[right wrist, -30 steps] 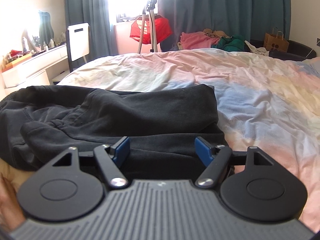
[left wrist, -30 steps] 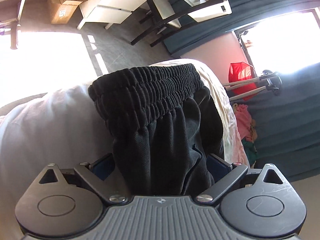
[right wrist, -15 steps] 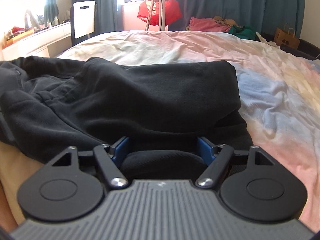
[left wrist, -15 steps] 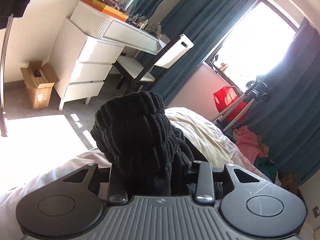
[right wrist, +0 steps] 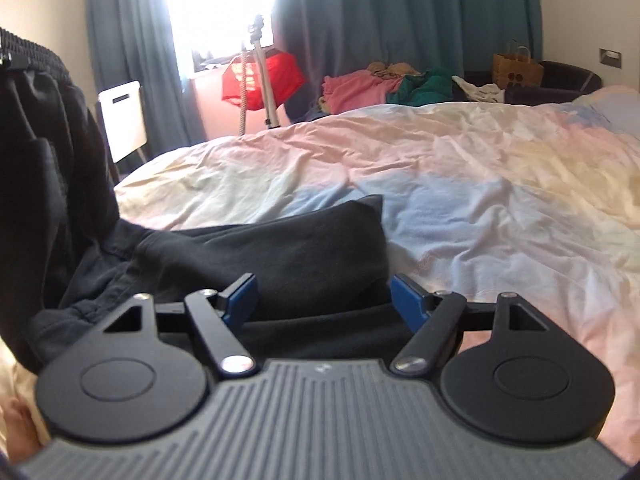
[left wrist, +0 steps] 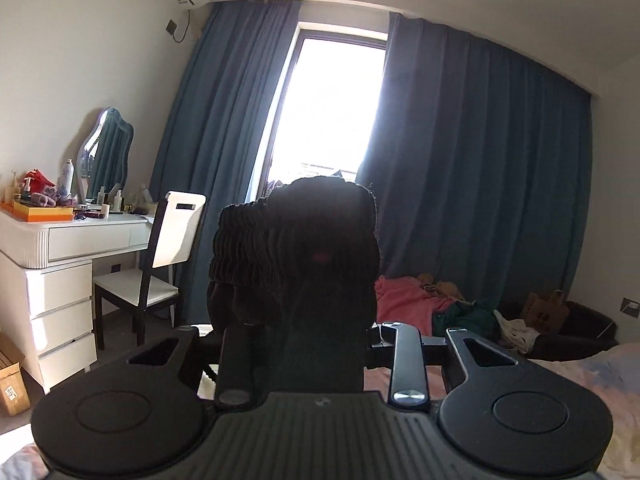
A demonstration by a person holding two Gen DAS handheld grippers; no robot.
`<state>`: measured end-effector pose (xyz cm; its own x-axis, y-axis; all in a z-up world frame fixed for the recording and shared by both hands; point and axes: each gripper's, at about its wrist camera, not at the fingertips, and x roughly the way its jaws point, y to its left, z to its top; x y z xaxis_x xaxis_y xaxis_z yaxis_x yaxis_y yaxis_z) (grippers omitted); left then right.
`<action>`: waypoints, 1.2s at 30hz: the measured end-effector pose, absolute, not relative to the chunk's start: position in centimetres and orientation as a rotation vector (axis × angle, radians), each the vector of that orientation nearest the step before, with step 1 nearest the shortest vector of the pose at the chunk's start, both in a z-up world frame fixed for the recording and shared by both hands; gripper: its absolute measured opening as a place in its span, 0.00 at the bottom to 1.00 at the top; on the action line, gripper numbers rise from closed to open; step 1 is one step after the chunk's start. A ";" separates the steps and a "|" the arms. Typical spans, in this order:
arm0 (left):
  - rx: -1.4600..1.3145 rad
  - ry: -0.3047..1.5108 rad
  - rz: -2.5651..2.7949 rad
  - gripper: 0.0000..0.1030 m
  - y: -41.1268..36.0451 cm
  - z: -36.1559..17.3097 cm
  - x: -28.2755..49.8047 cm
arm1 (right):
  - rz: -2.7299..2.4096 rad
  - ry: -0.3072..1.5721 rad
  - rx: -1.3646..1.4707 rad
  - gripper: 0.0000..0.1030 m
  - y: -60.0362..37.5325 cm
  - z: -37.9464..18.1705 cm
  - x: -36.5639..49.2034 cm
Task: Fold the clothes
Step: 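Lift the elastic waistband up with the left gripper, then fold the waistband over the pants with the left gripper and release, then grasp the folded waistband end with the right gripper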
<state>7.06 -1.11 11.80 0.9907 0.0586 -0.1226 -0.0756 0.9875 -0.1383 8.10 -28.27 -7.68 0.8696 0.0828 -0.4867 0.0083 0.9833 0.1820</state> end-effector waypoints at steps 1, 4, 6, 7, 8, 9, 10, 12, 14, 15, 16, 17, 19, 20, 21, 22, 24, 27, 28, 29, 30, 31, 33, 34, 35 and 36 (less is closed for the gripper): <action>-0.119 0.111 0.060 0.34 -3.8 11.5 7.6 | -0.001 0.506 0.208 0.73 -29.5 -7.6 8.1; -0.030 0.100 0.039 0.34 -11.6 9.4 8.9 | -0.102 0.499 0.306 0.73 -33.4 -7.6 8.2; 0.051 0.108 0.026 0.34 -16.5 6.6 9.2 | -0.139 0.496 0.422 0.73 -36.2 -7.8 8.1; 0.102 0.125 0.012 0.35 -18.7 4.6 9.2 | -0.150 0.494 0.480 0.73 -37.4 -8.0 8.0; 0.153 0.142 -0.003 0.35 -20.8 2.6 9.2 | -0.155 0.492 0.528 0.74 -38.3 -8.2 7.9; 0.204 0.159 -0.019 0.35 -23.0 0.6 9.1 | -0.159 0.489 0.576 0.75 -39.1 -8.4 7.8; 0.260 0.185 -0.044 0.35 -24.7 -1.5 9.1 | -0.155 0.485 0.618 0.75 -39.8 -8.7 7.6; 0.375 0.228 -0.092 0.35 -27.7 -5.2 9.1 | -0.131 0.480 0.669 0.75 -40.4 -9.1 7.6; 0.473 0.239 -0.122 0.39 -29.8 -7.8 8.9 | -0.079 0.479 0.714 0.75 -40.5 -9.3 7.8; 0.504 0.232 -0.129 0.40 -30.3 -8.5 9.0 | -0.037 0.481 0.739 0.75 -40.3 -9.5 8.0; 0.530 0.228 -0.142 0.46 -30.5 -8.8 8.9 | 0.004 0.482 0.765 0.75 -40.2 -9.7 8.2; 0.555 0.224 -0.155 0.55 -30.6 -9.1 8.8 | 0.047 0.483 0.790 0.75 -40.0 -9.8 8.4; 0.561 0.221 -0.172 0.87 -30.3 -8.8 8.9 | 0.136 0.483 0.841 0.75 -39.4 -10.2 9.0; 0.558 0.225 -0.142 0.99 -30.1 -8.6 9.0 | 0.173 0.485 0.858 0.75 -39.1 -10.2 9.3; 0.560 0.231 -0.137 1.00 -29.8 -8.3 9.0 | 0.211 0.486 0.873 0.75 -38.7 -10.2 9.6; 0.563 0.238 -0.133 1.00 -29.6 -8.1 9.1 | 0.246 0.485 0.885 0.75 -38.4 -10.2 9.7; 0.567 0.274 -0.172 1.00 -28.6 -7.7 9.2 | 0.305 0.485 0.899 0.75 -37.9 -10.3 9.9; 0.574 0.331 -0.159 1.00 -26.2 -7.3 10.5 | 0.334 0.503 0.911 0.75 -37.3 -10.4 10.0; 0.561 0.356 -0.147 1.00 -25.3 -7.2 11.0 | 0.338 0.510 0.910 0.75 -37.1 -10.4 10.0; 0.534 0.378 -0.137 1.00 -24.0 -7.0 11.3 | 0.337 0.519 0.902 0.75 -36.8 -10.5 10.1; 0.520 0.385 -0.117 1.00 -23.1 -7.0 11.6 | 0.336 0.528 0.893 0.75 -36.5 -10.5 10.1; 0.497 0.389 -0.098 1.00 -21.8 -7.0 12.0 | 0.338 0.537 0.887 0.75 -36.2 -10.5 10.2; 0.435 0.424 -0.084 1.00 -19.8 -7.3 12.7 | 0.368 0.550 0.915 0.75 -35.5 -10.7 10.3; 0.393 0.442 -0.060 1.00 -19.2 -7.7 13.1 | 0.384 0.557 0.934 0.75 -35.1 -10.7 10.5; 0.367 0.454 -0.038 1.00 -18.6 -8.3 13.5 | 0.391 0.573 0.936 0.75 -34.4 -10.5 10.9; 0.337 0.464 -0.012 1.00 -16.8 -8.8 14.2 | 0.380 0.595 0.909 0.75 -33.6 -10.1 11.4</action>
